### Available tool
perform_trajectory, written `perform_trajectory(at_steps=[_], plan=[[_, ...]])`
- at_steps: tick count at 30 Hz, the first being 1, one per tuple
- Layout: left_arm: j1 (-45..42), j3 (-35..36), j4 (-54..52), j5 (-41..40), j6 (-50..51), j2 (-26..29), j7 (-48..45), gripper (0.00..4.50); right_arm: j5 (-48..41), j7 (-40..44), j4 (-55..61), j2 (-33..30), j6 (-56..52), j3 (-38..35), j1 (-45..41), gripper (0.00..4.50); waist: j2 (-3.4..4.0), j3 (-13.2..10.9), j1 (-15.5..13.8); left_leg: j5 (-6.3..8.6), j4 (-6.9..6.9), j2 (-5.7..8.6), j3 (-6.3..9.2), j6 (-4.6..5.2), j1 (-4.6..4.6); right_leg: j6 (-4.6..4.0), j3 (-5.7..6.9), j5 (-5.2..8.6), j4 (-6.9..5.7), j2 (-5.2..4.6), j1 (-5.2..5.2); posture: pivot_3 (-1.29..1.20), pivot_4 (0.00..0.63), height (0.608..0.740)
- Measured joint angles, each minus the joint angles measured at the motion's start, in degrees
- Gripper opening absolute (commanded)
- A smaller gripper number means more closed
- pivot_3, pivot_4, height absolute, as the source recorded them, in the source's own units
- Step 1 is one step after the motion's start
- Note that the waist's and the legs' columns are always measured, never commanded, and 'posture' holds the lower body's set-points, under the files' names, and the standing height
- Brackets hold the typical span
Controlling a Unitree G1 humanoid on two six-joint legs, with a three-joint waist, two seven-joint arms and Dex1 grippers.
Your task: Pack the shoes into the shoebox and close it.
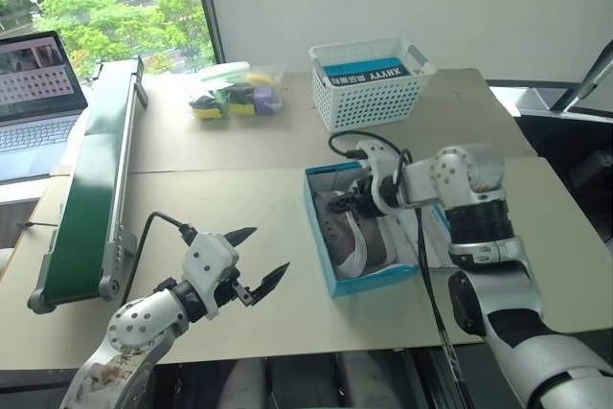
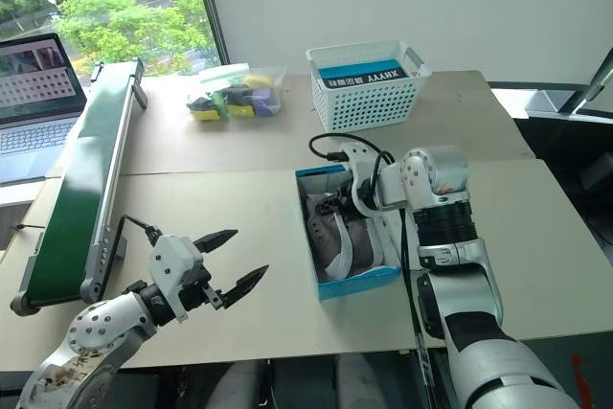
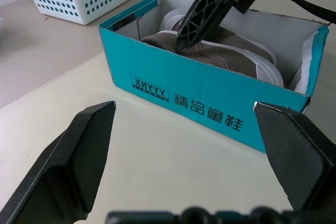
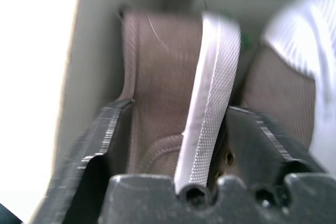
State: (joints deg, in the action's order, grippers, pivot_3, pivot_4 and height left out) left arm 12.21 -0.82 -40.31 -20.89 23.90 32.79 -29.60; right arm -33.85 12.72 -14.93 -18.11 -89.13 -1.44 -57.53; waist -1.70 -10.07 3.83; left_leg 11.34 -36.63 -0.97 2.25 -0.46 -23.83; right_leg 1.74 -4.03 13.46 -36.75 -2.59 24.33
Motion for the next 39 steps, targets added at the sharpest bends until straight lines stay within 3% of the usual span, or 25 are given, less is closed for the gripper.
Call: perform_trajectory(at_steps=[4,9,15,21,25,31,35,39], plan=[[-0.52,-0.12,1.54,0.30,-0.47,-0.70,-0.91,4.50,-2.13,5.68,2.91,-1.29,1.63,-2.45,-1.47,3.94,0.00,0.00,-0.09,0.00,0.00,0.00,0.01,0.00,-0.01,0.00,0.01,0.00,0.01,0.00,-0.01,0.00,0.150,0.737],[-0.24,-0.96,4.62,1.61,-4.83,-1.78,-2.60,4.50,-10.42,23.02,12.47,-10.98,5.49,-3.76,1.73,3.94,0.00,0.00,-0.96,0.05,0.00,-0.01,0.02,0.08,-0.01,0.02,0.05,0.02,0.12,-0.01,-0.07,0.00,0.150,0.737],[-0.12,-1.70,6.42,2.55,-8.48,-1.67,-5.05,4.50,-19.51,39.70,24.84,-22.94,9.86,-9.88,21.97,2.19,0.01,-0.01,-1.89,0.09,-0.10,0.04,-0.04,0.14,-0.03,0.07,0.02,0.05,0.12,-0.07,-0.12,0.00,0.150,0.737],[-1.42,-1.94,8.49,2.56,-9.11,-1.26,-7.65,4.50,-27.94,46.35,31.39,-26.60,11.34,-22.74,41.71,0.05,0.01,0.00,-1.74,0.10,-0.15,0.00,-0.08,0.15,0.07,0.43,-0.02,0.27,0.05,-0.02,-0.21,0.00,0.150,0.737],[-2.48,-2.29,9.50,2.57,-9.17,-1.10,-9.02,4.50,-25.67,47.64,36.01,-30.09,15.91,-22.70,51.89,0.05,0.02,0.03,-1.60,0.10,-0.21,-0.01,-0.14,0.15,0.13,0.50,-0.09,0.31,0.02,0.00,-0.25,0.00,0.150,0.737],[-4.81,-2.75,11.11,2.63,-9.15,-0.96,-10.58,4.50,-12.04,45.83,37.63,-31.40,28.03,-11.52,66.65,0.05,-0.01,0.10,-1.80,0.09,-0.27,0.00,-0.19,0.15,0.13,0.55,-0.14,0.34,0.02,-0.01,-0.24,0.00,0.150,0.737],[-5.18,-2.75,11.16,2.61,-9.07,-0.91,-11.23,4.50,-6.92,41.46,34.55,-27.38,33.51,-9.97,68.51,0.05,-0.04,0.13,-1.61,0.09,-0.30,-0.02,-0.21,0.14,0.18,0.55,-0.15,0.34,0.01,0.00,-0.27,0.00,0.150,0.737],[-5.15,-2.76,11.18,2.61,-8.94,-0.87,-11.64,4.50,0.10,31.18,25.32,-19.53,38.30,-8.51,65.11,0.05,-0.08,0.18,-1.68,0.09,-0.31,-0.01,-0.21,0.14,0.22,0.54,-0.17,0.34,0.00,0.00,-0.29,0.00,0.150,0.737]])
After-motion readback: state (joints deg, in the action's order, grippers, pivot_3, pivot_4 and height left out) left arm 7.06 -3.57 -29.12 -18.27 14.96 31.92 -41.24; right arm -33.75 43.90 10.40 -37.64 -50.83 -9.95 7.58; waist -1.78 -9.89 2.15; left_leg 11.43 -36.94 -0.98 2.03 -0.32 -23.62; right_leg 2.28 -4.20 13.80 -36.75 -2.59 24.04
